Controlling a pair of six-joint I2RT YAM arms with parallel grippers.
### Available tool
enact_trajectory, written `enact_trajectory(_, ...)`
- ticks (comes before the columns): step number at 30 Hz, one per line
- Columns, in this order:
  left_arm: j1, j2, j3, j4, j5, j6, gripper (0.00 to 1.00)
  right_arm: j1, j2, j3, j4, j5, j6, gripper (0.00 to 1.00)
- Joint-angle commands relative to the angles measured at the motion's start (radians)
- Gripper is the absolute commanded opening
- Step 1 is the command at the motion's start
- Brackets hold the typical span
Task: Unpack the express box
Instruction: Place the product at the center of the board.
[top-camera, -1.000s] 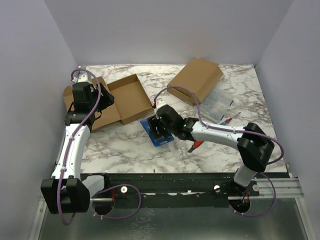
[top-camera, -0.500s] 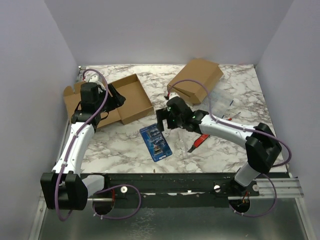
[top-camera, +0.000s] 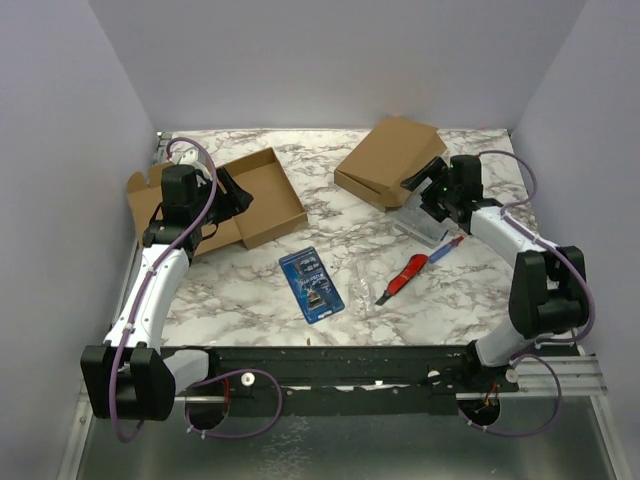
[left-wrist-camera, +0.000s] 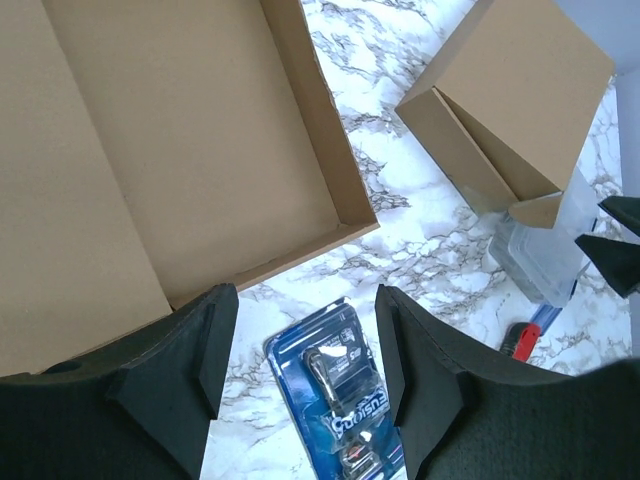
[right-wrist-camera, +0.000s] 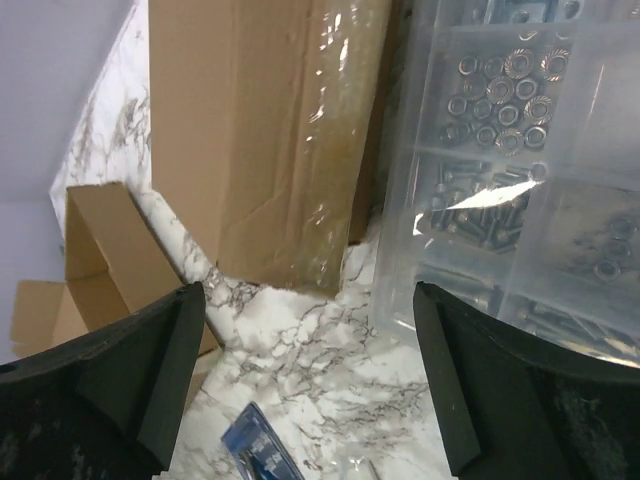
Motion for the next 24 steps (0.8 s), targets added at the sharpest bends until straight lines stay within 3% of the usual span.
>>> enact_trajectory(1, -0.009, -0.024, 0.024, 0.005, 0.022, 0.001, 0.64, -0.040, 0.093, -0.004, 0.144, -0.155, 0.108, 0.92)
enact_trajectory(7, -0.008, -0.017, 0.027, 0.002, 0.020, -0.001, 0.64, -0.047, 0.194, -0.028, 0.298, -0.220, 0.145, 0.80)
enact_trajectory(12, -0.009, -0.020, 0.038, -0.002, 0.018, 0.001, 0.64, -0.047, 0.230, -0.048, 0.440, -0.284, 0.158, 0.64)
enact_trajectory(15, -0.010, -0.024, 0.036, -0.007, 0.010, 0.004, 0.64, -0.047, 0.218, -0.070, 0.492, -0.288, 0.159, 0.65)
enact_trajectory(19, -0.010, -0.019, 0.032, -0.009, 0.011, -0.002, 0.64, -0.047, 0.204, -0.105, 0.567, -0.280, 0.175, 0.75)
enact_trajectory(24, -0.017, -0.016, 0.039, -0.008, 0.010, -0.003, 0.64, -0.047, 0.175, -0.125, 0.663, -0.287, 0.200, 0.70)
